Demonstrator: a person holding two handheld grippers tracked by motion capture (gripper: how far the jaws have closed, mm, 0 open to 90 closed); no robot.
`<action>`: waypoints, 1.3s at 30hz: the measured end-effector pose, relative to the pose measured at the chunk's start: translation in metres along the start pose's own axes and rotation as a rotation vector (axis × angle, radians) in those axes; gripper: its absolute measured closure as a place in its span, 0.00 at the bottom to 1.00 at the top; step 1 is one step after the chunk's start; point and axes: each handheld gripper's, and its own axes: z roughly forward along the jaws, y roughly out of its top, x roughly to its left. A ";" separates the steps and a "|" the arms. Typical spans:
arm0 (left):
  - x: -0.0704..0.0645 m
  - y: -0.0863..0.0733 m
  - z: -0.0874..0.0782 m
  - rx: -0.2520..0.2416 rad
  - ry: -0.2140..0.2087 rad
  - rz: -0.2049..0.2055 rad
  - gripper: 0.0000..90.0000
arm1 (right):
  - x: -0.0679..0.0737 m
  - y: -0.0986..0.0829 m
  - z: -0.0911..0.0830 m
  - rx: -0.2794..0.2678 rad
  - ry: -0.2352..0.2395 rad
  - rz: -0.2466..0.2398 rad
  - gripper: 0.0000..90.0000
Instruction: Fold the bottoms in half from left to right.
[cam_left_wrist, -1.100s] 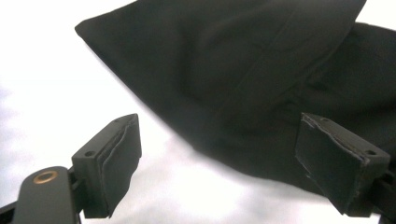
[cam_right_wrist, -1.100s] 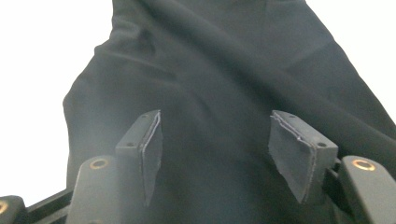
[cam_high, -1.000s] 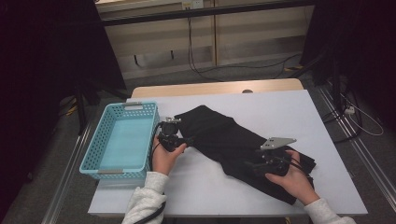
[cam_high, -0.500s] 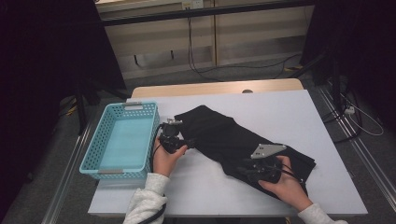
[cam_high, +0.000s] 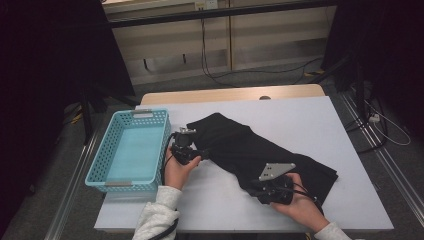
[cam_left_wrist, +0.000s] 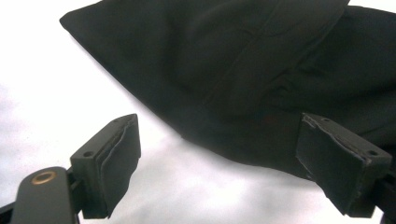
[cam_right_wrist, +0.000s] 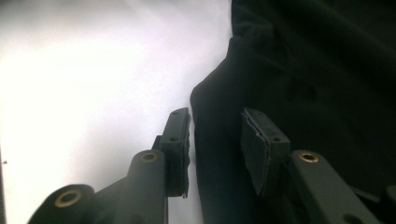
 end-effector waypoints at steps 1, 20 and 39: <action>0.000 0.000 0.000 0.002 -0.002 0.003 0.16 | 0.000 -0.001 0.001 0.001 -0.010 -0.004 0.72; 0.003 0.001 0.001 0.004 -0.010 -0.005 0.16 | -0.016 -0.011 -0.023 0.014 0.052 0.038 0.79; 0.002 0.001 0.004 0.014 -0.020 -0.002 0.15 | -0.128 -0.002 -0.034 -0.042 -0.307 0.294 0.60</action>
